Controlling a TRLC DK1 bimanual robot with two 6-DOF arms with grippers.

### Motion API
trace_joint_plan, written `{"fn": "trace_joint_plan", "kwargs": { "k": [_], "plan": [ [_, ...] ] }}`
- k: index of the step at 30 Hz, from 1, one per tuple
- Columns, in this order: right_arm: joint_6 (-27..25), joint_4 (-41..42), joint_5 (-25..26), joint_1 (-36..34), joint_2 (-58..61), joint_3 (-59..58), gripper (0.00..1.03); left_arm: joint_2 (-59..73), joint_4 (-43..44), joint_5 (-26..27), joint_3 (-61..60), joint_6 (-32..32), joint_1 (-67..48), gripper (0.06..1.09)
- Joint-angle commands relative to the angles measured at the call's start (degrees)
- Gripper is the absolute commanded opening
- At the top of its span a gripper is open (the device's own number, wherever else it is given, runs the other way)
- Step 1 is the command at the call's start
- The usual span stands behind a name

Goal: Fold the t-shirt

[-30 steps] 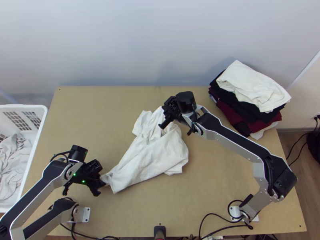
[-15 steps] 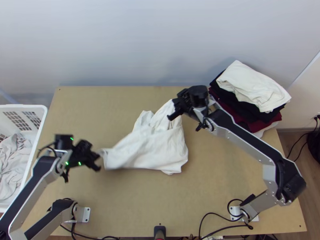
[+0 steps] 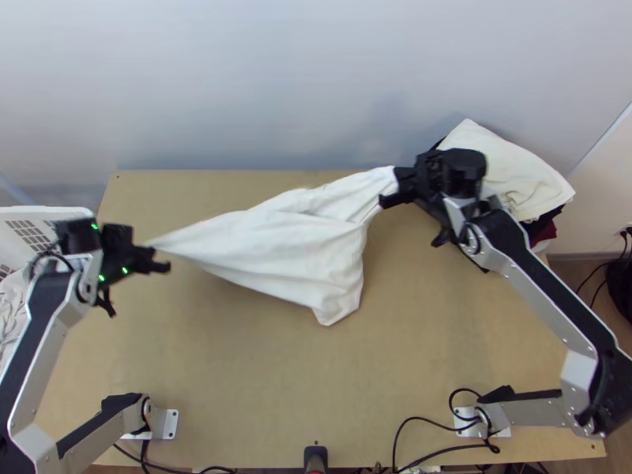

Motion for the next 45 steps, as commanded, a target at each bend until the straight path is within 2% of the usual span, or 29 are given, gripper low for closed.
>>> {"fn": "trace_joint_plan", "kwargs": {
  "k": [1, 5, 14, 17, 20, 24, 28, 35, 38, 45],
  "plan": [
    [1.7, 0.9, 1.6, -1.7, -3.7, 0.3, 0.03, 2.2, -0.9, -3.4, 8.7, -4.3, 1.2, 0.1],
    [2.2, -2.2, 2.8, -2.3, -4.6, 3.7, 0.03, 3.5, -2.3, -4.5, 17.7, -6.9, 1.5, 0.09],
    [6.0, -20.9, 2.9, -4.7, -1.3, 18.8, 0.03, 11.2, -7.4, -11.9, 35.2, -12.1, 0.0, 0.09],
    [8.5, -29.2, -2.3, -9.4, 2.2, 25.4, 0.03, 14.4, -9.2, -14.0, 39.7, -12.6, -0.9, 0.09],
    [10.5, -32.5, -11.8, -14.5, 3.2, 28.6, 0.03, 16.9, -11.0, -15.1, 44.0, -12.9, -2.1, 0.09],
    [11.3, -34.0, -21.5, -19.9, 4.7, 32.1, 0.03, 20.2, -12.9, -17.5, 49.9, -12.9, -4.0, 0.09],
    [14.6, -34.3, -29.6, -24.5, 7.3, 37.0, 0.03, 23.4, -14.0, -20.3, 56.9, -13.0, -5.0, 0.09],
    [14.9, -32.7, -29.8, -25.9, 8.5, 46.0, 0.03, 27.7, -14.4, -23.8, 68.9, -12.9, -7.4, 0.09],
    [15.2, -31.7, -29.6, -26.0, 9.0, 52.3, 0.03, 27.5, -12.1, -25.3, 70.6, -12.7, -8.7, 0.09],
    [16.5, -19.7, -27.6, -26.1, 4.5, 53.6, 0.03, 24.3, -4.7, -28.4, 70.5, -11.9, -11.0, 0.09]
  ]
}}
